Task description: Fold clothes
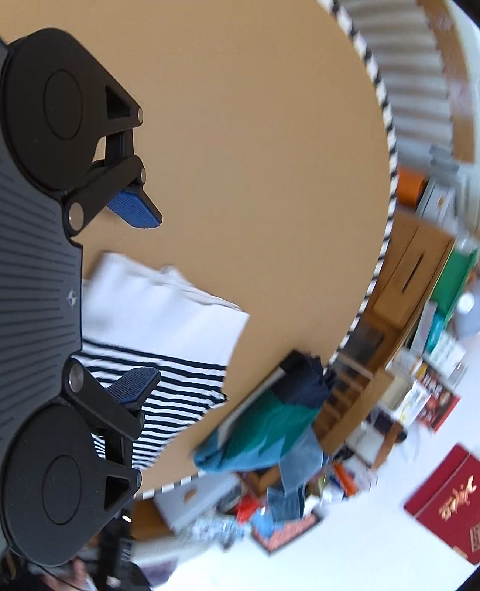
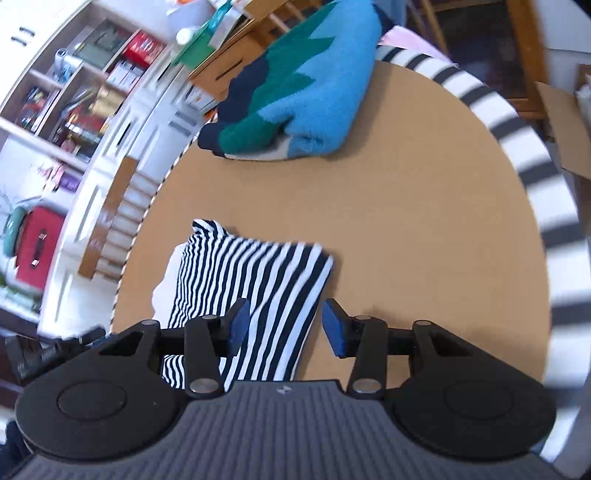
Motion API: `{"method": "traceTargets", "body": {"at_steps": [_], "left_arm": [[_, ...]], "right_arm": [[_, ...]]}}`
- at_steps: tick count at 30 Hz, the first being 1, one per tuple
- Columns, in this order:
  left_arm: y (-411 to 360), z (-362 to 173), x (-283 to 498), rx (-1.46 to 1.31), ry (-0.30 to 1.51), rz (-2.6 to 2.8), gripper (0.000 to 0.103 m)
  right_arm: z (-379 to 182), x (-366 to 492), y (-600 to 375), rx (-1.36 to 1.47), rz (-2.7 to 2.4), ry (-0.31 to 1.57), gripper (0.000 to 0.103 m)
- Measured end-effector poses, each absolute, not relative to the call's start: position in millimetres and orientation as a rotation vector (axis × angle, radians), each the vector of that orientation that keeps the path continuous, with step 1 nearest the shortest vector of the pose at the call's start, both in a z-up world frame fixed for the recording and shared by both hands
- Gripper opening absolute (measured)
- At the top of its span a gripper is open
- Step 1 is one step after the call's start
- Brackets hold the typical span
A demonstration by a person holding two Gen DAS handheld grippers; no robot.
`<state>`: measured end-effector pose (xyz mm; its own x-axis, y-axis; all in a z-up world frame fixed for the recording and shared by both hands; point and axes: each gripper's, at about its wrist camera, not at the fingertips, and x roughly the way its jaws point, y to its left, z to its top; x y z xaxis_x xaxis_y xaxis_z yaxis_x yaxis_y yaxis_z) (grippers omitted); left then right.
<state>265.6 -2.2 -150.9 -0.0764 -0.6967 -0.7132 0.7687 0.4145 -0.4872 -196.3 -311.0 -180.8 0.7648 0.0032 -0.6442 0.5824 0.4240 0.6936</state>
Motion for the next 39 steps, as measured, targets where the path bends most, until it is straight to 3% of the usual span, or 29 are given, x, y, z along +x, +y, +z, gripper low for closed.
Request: {"method": "traceTargets", "body": {"at_steps": [8,20,31,37,39], "left_arm": [[-86,-215,318,0.025,1.317,-1.371,0.082],[-137,-238,306,0.157,1.567,-1.598,0.081],[-152,-265,304,0.143,1.734,-1.655,0.083],[-181,-270,285,0.142,1.707,-1.697,0.083],[-184,-266,271,0.213,1.665,-1.744,0.082]], "right_arm": [[-204,-188,-274,1.195,-0.547,0.527,0.049],[-225,-180,-289,1.345,-0.609,0.362,0.052],[-224,-176,-273,1.343,-0.459,0.492,0.052],[-232,-169,-283,1.401,-0.464,0.435,0.049],[-235,-170,-282,1.421,-0.460,0.424,0.040]]}}
